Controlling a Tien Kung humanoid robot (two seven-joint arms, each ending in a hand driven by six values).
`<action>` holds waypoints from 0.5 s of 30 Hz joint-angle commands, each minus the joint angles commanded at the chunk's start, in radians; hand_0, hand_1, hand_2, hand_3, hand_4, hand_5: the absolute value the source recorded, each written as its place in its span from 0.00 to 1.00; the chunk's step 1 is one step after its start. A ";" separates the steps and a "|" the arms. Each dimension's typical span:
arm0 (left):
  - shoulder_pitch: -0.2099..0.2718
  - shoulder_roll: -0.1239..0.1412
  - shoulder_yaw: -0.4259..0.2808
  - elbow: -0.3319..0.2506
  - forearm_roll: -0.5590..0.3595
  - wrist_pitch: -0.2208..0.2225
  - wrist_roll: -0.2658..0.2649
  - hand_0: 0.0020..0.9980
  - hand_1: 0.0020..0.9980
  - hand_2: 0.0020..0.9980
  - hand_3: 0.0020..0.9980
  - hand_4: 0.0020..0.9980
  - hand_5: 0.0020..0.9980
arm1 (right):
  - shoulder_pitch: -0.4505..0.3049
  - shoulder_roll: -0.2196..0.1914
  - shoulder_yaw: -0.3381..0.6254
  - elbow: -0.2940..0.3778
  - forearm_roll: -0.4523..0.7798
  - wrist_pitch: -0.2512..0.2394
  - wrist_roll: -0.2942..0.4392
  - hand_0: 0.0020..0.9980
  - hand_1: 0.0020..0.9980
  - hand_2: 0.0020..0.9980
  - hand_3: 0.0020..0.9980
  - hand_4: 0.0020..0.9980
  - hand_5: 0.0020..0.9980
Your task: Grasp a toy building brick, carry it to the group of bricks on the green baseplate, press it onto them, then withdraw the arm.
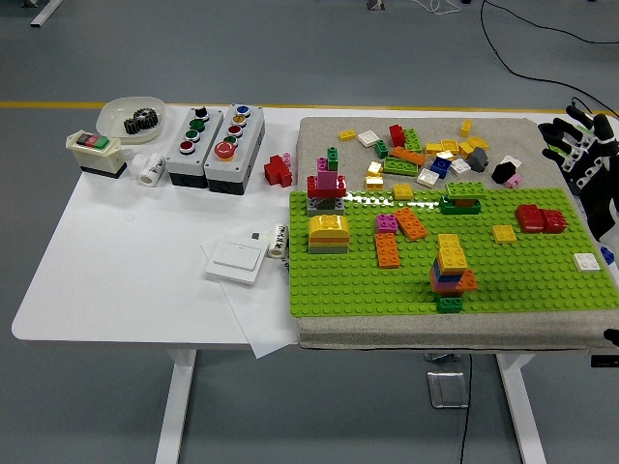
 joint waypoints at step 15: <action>-0.004 0.004 -0.005 -0.001 0.014 0.000 0.005 0.74 0.72 0.72 0.59 0.64 0.66 | -0.014 0.026 0.020 -0.008 -0.022 0.008 -0.032 0.83 0.80 0.86 0.86 1.00 0.82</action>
